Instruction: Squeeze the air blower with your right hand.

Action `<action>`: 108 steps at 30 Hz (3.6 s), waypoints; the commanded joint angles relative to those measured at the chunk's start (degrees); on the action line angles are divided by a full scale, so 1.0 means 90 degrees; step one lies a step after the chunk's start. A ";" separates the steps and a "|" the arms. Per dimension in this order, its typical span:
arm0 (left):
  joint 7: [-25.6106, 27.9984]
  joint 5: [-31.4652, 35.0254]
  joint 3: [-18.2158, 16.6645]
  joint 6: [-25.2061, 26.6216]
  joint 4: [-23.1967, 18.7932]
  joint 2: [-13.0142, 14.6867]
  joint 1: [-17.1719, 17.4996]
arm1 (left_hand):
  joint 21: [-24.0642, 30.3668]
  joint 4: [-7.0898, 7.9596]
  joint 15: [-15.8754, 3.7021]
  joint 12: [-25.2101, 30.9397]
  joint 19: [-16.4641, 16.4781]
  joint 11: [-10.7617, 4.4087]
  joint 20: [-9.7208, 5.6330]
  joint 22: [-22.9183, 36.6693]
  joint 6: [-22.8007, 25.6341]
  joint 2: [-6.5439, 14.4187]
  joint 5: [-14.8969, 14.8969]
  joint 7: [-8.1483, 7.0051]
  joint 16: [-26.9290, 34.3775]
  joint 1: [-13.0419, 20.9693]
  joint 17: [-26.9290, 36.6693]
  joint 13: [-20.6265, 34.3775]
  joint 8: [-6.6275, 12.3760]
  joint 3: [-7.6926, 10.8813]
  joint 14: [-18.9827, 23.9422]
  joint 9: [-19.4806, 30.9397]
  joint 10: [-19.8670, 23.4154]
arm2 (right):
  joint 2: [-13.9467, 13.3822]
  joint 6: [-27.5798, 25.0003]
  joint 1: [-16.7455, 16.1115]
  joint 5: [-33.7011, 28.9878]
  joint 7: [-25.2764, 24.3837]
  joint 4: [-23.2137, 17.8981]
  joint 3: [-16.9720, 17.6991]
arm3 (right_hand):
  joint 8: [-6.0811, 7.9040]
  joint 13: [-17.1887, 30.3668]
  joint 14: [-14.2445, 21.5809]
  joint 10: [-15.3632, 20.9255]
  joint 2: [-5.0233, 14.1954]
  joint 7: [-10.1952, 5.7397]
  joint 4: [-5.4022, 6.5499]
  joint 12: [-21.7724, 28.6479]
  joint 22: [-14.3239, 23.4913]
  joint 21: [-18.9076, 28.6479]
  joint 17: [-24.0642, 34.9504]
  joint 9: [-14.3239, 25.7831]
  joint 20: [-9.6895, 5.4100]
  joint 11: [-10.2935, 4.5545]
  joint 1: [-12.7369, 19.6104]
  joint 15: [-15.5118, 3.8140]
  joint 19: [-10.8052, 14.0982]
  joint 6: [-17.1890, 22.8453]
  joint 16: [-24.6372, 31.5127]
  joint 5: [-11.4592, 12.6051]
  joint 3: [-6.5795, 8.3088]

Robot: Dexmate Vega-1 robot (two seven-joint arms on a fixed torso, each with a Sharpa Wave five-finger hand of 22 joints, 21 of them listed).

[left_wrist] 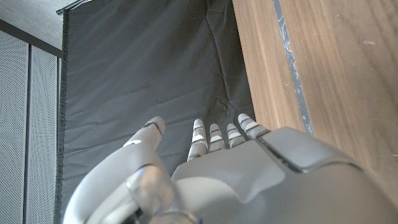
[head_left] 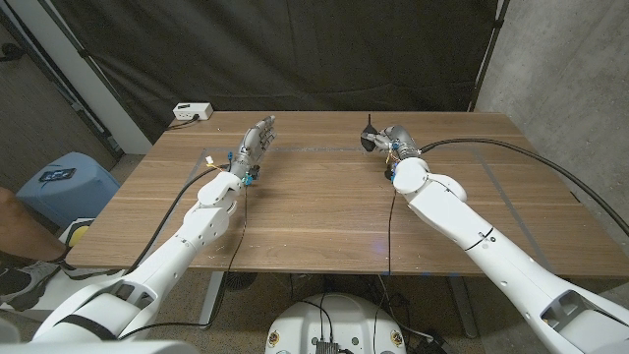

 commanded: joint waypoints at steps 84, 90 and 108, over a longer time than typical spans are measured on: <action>0.0496 0.0115 0.0045 0.0306 -0.0642 0.0119 0.0206 | -0.0003 -0.0059 -0.0004 -0.0026 0.0034 0.0000 0.0019 0.0036 0.0097 -0.0002 0.0038 -0.0004 -0.0007 0.0074 0.0016 0.0013 -0.0022 0.0008 0.0059 0.0010 0.0104 | 0.0144 0.2457 -0.0200 0.2512 -0.0498 0.1124 0.0569 | 0.0424 -0.0317 0.0971 0.1160 -0.0028 -0.0460 -0.0194 0.0397 0.0033 0.0088 0.0344 0.0097 -0.0401 -0.0734 0.0699 -0.0644 0.0255 0.1120 0.0203 -0.0057 0.0233; 0.0538 0.0124 0.0045 0.0306 -0.0676 0.0115 0.0232 | -0.0001 -0.0062 0.0000 -0.0028 0.0041 0.0007 0.0026 0.0037 0.0103 -0.0001 0.0039 -0.0005 -0.0006 0.0076 0.0016 0.0013 -0.0022 0.0010 0.0065 0.0010 0.0104 | 0.0156 0.2497 -0.0218 0.2583 -0.0483 0.1163 0.0585 | 0.0434 -0.0389 0.1029 0.1242 -0.0032 -0.0481 -0.0186 0.0384 0.0033 0.0089 0.0341 0.0070 -0.0408 -0.0768 0.0726 -0.0664 0.0256 0.1182 0.0208 -0.0066 0.0239; 0.0751 0.0165 0.0011 0.0325 -0.1000 0.0189 0.0443 | 0.0001 -0.0070 0.0002 -0.0027 0.0047 -0.0001 0.0029 0.0037 0.0098 -0.0001 0.0042 0.0001 -0.0005 0.0082 0.0017 0.0013 -0.0028 0.0013 0.0074 0.0010 0.0121 | 0.0181 0.2645 -0.0304 0.2794 -0.0451 0.1222 0.0637 | 0.0498 -0.0459 0.1228 0.1446 -0.0031 -0.0590 -0.0218 0.0415 0.0035 0.0102 0.0400 -0.0014 -0.0522 -0.0907 0.0957 -0.0793 0.0269 0.1444 0.0265 -0.0076 0.0300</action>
